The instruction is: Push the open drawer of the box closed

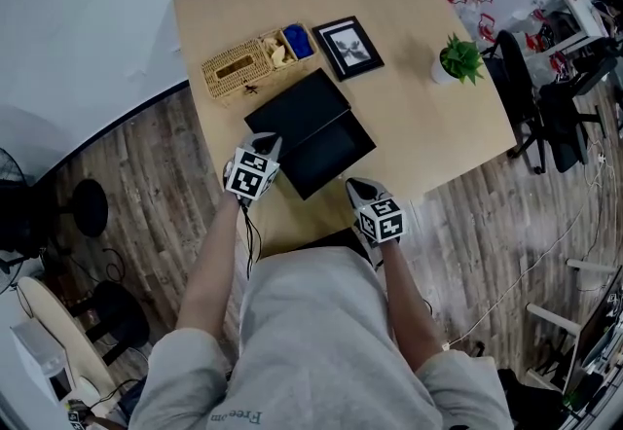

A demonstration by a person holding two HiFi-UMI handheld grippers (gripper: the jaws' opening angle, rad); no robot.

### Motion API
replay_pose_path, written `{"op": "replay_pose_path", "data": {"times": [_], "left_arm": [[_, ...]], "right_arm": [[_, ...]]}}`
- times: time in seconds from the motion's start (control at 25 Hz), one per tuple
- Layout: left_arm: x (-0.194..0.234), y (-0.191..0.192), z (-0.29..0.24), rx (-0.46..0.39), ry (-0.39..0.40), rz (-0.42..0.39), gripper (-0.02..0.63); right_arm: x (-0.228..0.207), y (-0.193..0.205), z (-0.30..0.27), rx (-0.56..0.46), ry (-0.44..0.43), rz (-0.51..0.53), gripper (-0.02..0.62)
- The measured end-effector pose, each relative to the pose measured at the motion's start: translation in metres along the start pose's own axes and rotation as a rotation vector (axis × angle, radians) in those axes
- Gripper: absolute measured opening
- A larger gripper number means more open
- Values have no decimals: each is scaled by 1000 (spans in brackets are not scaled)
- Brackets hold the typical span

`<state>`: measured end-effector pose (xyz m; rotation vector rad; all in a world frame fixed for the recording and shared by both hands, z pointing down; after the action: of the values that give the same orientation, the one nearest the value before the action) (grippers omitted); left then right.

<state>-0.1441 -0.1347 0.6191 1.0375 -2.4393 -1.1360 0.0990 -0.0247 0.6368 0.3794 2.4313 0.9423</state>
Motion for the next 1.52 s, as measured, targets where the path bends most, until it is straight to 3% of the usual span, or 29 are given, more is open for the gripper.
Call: {"op": "replay_pose_path", "data": {"times": [1.08,1.52], "left_arm": [[-1,2,1,-20,-6,-20,52],[-2,2,1,-23,-4,-22,52]], "right_arm": [[3,5,-13,14,-33,13,8],[2,4,-20,40,-31,34,64]]}}
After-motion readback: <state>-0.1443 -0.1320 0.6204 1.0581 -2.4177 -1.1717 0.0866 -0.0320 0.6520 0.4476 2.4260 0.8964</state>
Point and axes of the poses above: the fingertips, and each gripper's own axes: z backward along the fingers, x to its left, y out of its underside, the point moved 6 cm from there along z, backward along the fingers, and after that the axes turned 7 degrees about -z, right-handed, at the moved point
